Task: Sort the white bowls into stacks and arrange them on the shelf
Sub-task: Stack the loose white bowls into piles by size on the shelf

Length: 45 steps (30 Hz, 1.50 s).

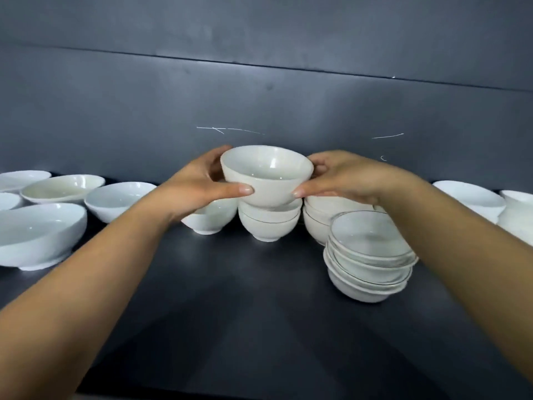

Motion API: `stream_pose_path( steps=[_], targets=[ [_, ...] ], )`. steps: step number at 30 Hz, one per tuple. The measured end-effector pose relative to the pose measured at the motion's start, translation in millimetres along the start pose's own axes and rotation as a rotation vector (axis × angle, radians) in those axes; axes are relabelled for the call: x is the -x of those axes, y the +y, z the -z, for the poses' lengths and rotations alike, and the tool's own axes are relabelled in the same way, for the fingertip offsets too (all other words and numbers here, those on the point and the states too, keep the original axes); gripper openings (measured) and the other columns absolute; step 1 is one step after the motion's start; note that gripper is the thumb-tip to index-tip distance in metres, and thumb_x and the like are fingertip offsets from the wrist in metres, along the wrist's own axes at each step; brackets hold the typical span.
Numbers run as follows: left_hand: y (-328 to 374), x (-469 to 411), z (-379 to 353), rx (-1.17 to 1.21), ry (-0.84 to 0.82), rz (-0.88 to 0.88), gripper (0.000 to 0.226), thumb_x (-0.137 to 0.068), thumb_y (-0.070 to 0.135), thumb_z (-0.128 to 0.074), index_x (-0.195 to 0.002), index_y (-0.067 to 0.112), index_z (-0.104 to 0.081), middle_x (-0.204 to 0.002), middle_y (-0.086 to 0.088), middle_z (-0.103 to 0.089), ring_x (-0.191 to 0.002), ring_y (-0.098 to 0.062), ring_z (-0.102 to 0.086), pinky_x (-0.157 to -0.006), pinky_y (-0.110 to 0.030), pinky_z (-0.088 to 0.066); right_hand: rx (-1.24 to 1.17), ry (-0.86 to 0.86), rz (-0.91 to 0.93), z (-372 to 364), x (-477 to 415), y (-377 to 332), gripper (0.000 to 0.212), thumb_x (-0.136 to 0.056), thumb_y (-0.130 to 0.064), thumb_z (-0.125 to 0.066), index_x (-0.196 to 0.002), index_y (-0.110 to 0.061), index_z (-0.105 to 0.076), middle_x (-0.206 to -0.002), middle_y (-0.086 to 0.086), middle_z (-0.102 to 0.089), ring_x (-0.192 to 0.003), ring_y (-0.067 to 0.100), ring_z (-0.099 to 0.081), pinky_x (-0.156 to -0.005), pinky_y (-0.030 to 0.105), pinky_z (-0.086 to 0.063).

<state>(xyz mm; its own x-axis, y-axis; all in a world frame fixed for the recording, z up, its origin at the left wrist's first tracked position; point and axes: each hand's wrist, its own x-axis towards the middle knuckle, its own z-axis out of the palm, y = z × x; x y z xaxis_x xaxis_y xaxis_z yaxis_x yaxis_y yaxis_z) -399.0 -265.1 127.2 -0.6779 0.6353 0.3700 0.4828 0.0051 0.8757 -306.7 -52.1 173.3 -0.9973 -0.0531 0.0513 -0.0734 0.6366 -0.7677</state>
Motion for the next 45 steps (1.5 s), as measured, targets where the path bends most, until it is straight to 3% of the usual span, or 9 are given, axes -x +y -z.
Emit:
stream_pose_path(
  steps=[9,16,21,25,30,35,39,43,45],
  targets=[
    [-31.2,-69.3,30.1,-0.176,-0.206,0.058,0.083,-0.041,0.038,-0.081,-0.12,0.027,-0.054,-0.12,0.014,-0.061,-0.116,-0.002,-0.053,-0.099,-0.031,-0.044,0.554,0.225,-0.111,7.4,-44.4,-9.7,0.053,-0.063,-0.038,-0.08,-0.104,-0.014,-0.058,-0.103,-0.001,-0.062,-0.098,0.019,-0.056,-0.084,0.031,-0.045],
    [-40.6,-73.3,35.3,-0.186,-0.231,0.081,0.052,-0.062,0.008,-0.083,-0.106,0.022,-0.059,-0.107,0.006,-0.067,-0.094,-0.007,-0.063,-0.083,-0.018,-0.051,0.964,0.003,-0.315,5.8,-74.6,-6.7,0.059,-0.058,-0.07,-0.066,-0.071,-0.015,-0.052,-0.116,0.003,-0.053,-0.102,0.023,-0.049,-0.084,0.032,-0.042],
    [-52.4,-78.9,27.9,-0.174,-0.221,0.094,0.051,-0.066,0.005,-0.081,-0.109,0.018,-0.057,-0.112,0.002,-0.066,-0.101,-0.011,-0.062,-0.092,-0.024,-0.049,1.21,-0.107,-0.409,-0.3,-89.9,-4.2,0.088,-0.058,-0.073,-0.064,-0.121,-0.013,-0.05,-0.138,0.003,-0.042,-0.129,0.028,-0.035,-0.108,0.047,-0.029],
    [-59.2,-80.7,22.1,-0.197,-0.274,0.122,0.06,-0.044,0.029,-0.083,-0.099,0.021,-0.059,-0.103,0.004,-0.067,-0.1,-0.011,-0.063,-0.094,-0.027,-0.048,1.281,-0.22,-0.465,-0.9,-100.1,-1.3,0.095,-0.057,-0.071,-0.067,-0.131,-0.016,-0.044,-0.139,0.001,-0.043,-0.129,0.028,-0.037,-0.107,0.048,-0.03],
    [-66.7,-81.6,18.9,-0.2,-0.31,0.12,0.052,-0.058,0.015,-0.083,-0.102,0.025,-0.056,-0.106,0.01,-0.065,-0.103,-0.003,-0.06,-0.09,-0.022,-0.047,1.344,-0.27,-0.454,-10.3,-99.1,-3.8,0.086,-0.062,-0.068,-0.065,-0.129,-0.017,-0.047,-0.124,0.0,-0.05,-0.113,0.027,-0.046,-0.09,0.035,-0.036],
    [-62.2,-77.2,19.6,-0.283,-0.37,0.192,0.061,-0.058,0.041,-0.076,-0.113,0.025,-0.055,-0.116,0.011,-0.064,-0.111,0.0,-0.056,-0.094,-0.02,-0.041,1.239,-0.307,-0.433,-3.7,-98.6,-2.7,0.047,-0.067,-0.059,-0.068,-0.079,-0.015,-0.055,-0.095,0.003,-0.055,-0.091,0.027,-0.053,-0.085,0.032,-0.045],
    [-61.9,-73.9,16.6,-0.326,-0.339,0.211,0.029,-0.084,0.033,-0.064,-0.112,0.028,-0.055,-0.116,0.015,-0.061,-0.104,0.013,-0.051,-0.089,-0.013,-0.037,1.213,-0.291,-0.418,0.0,-96.4,-0.5,0.043,-0.068,-0.057,-0.068,-0.065,-0.017,-0.051,-0.093,0.006,-0.059,-0.09,0.028,-0.055,-0.085,0.033,-0.045],
    [-60.4,-68.6,18.7,-0.241,-0.298,0.291,0.083,-0.053,0.068,-0.072,-0.126,0.035,-0.05,-0.129,0.021,-0.052,-0.12,0.005,-0.044,-0.101,-0.022,-0.035,1.174,-0.267,-0.404,0.2,-96.3,1.3,0.045,-0.067,-0.055,-0.07,-0.065,-0.015,-0.051,-0.089,0.005,-0.059,-0.089,0.028,-0.055,-0.086,0.034,-0.047],
    [-58.6,-66.1,18.3,-0.246,-0.316,0.299,0.074,-0.054,0.068,-0.068,-0.121,0.042,-0.051,-0.128,0.026,-0.051,-0.122,0.006,-0.041,-0.1,-0.022,-0.034,1.162,-0.255,-0.388,0.6,-95.3,2.8,0.045,-0.067,-0.055,-0.071,-0.066,-0.014,-0.051,-0.082,0.003,-0.057,-0.089,0.028,-0.055,-0.087,0.035,-0.047]
  ],
)
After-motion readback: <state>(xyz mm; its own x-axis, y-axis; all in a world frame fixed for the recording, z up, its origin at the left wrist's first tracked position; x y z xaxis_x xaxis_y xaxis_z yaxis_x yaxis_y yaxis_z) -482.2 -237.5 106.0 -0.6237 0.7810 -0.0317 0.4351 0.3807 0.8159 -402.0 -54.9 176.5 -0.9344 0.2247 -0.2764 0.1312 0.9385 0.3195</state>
